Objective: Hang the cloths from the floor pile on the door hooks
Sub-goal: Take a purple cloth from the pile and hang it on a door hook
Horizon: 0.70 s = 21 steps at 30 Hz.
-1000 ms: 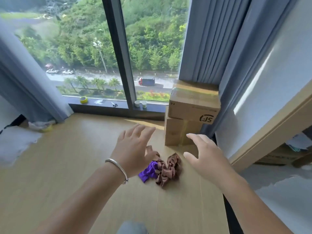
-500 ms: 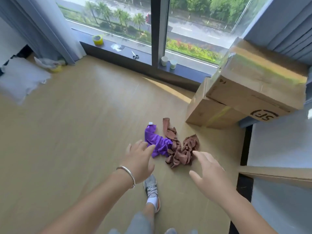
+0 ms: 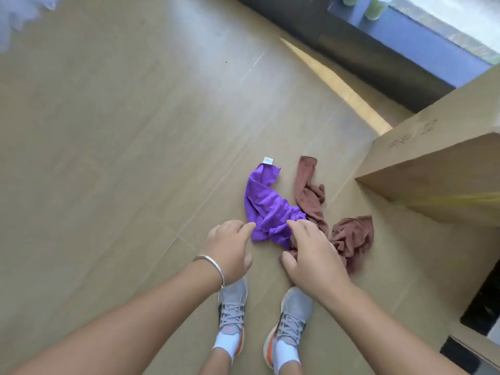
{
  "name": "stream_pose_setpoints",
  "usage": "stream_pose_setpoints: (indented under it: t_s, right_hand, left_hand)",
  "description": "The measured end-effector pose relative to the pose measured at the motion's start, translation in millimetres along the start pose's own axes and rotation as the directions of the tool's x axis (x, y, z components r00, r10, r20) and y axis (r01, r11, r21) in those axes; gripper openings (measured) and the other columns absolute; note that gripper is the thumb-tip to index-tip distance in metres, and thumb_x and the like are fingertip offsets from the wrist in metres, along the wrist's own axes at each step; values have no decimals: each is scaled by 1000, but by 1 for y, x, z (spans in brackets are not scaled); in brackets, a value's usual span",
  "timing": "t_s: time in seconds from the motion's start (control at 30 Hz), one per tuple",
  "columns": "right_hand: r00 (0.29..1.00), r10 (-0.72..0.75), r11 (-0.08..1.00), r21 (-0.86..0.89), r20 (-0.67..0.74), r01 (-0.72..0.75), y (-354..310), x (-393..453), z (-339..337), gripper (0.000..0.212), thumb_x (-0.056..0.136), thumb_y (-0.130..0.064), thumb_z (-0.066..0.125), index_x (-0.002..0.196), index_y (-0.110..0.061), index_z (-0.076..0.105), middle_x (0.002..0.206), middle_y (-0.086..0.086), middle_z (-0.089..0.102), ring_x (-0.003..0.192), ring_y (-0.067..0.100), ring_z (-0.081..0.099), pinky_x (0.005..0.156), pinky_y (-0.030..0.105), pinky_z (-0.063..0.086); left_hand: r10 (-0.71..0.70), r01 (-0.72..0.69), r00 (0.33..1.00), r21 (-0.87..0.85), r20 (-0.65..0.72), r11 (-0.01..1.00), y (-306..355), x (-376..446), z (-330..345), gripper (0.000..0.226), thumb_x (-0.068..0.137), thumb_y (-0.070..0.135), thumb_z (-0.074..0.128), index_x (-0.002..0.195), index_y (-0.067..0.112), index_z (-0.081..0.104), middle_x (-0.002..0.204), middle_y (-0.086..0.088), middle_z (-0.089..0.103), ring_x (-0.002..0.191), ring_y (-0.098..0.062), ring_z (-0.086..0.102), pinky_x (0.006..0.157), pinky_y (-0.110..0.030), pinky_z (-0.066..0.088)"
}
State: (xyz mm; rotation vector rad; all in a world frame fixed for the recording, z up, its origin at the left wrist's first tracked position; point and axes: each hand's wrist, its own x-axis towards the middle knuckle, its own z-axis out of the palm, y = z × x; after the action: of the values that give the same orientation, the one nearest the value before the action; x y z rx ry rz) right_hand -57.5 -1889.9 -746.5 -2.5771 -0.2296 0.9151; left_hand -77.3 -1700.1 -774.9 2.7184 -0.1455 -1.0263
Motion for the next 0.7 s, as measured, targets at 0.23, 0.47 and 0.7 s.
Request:
stream_pose_setpoints:
  t_s: [0.23,0.47,0.7]
  right_hand:
    - [997,-70,985,-155,12,72,72,161,88,58,86,-25,54,140,-18,37,142,3,38,127,26,40,100,38,36]
    - [998,-14,965,-263,-64,-3,129,290,133,50,89,-37,54,131,-12,45,133,11,46,123,32,43,92,43,40]
    - [976,28,934,-343,-217,-103,172,351,188,50,85,-52,56,117,-14,54,120,8,53,111,31,47,88,43,40]
  left_hand:
    - [-242,228,970,-266,-21,937,-50,141,105,53,89,34,53,137,18,38,133,-9,49,121,-31,48,96,-41,43]
    - [-165,76,937,-279,-308,957,-84,264,140,47,93,35,50,137,24,42,128,-2,50,115,-27,50,87,-44,48]
    - [315,-298,939,129,-141,946,-78,406,106,54,90,19,57,141,31,41,140,3,44,119,-23,49,96,-40,44]
